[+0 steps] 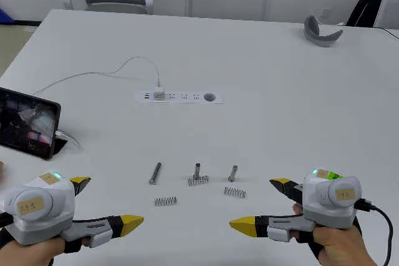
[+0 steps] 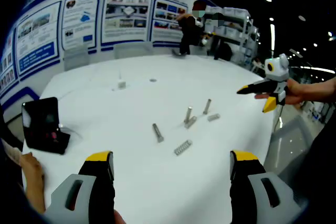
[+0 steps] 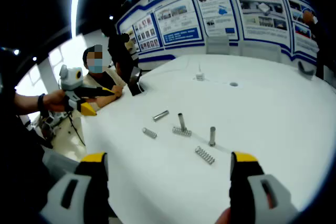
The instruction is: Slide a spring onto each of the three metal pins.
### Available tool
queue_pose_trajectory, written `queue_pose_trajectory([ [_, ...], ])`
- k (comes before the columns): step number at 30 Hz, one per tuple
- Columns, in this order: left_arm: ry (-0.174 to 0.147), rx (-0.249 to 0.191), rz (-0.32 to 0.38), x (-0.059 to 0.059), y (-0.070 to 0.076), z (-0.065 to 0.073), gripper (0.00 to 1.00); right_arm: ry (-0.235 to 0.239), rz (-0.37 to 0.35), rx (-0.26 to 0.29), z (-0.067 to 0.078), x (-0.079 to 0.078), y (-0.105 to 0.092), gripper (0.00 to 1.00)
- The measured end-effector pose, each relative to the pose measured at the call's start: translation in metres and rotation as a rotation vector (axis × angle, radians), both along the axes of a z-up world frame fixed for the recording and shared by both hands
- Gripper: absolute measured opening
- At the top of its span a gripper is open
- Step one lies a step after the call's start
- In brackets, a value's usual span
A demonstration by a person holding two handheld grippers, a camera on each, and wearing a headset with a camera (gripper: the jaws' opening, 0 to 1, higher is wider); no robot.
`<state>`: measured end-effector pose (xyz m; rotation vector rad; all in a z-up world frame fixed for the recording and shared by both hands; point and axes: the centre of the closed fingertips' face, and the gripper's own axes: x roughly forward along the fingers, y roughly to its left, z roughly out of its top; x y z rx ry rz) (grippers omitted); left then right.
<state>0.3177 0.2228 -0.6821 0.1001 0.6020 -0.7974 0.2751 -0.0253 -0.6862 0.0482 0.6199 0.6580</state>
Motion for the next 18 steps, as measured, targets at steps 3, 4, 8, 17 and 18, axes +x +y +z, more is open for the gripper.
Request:
queue_pose_trajectory([
  [3,-0.002,0.001,-0.002,0.0007,0.0003,0.0009,0.93,-0.003,-0.003,0.005,0.001,0.0004,-0.0013,0.98],
  [4,-0.003,0.0,-0.002,0.0008,0.0002,0.0014,0.93,-0.003,-0.003,0.003,0.0009,0.0004,-0.0018,0.98],
  [8,-0.003,-0.004,-0.001,0.0018,-0.0004,0.0019,0.93,-0.003,-0.006,0.003,0.001,0.0007,-0.0029,0.98],
  [17,0.002,-0.006,-0.001,0.0017,-0.0012,0.0016,0.93,0.0,-0.011,0.003,0.0003,0.0008,-0.0042,0.98],
  [18,0.002,-0.006,-0.001,0.0018,-0.0013,0.0017,0.93,0.0,-0.01,0.002,0.0,0.0007,-0.004,0.98],
])
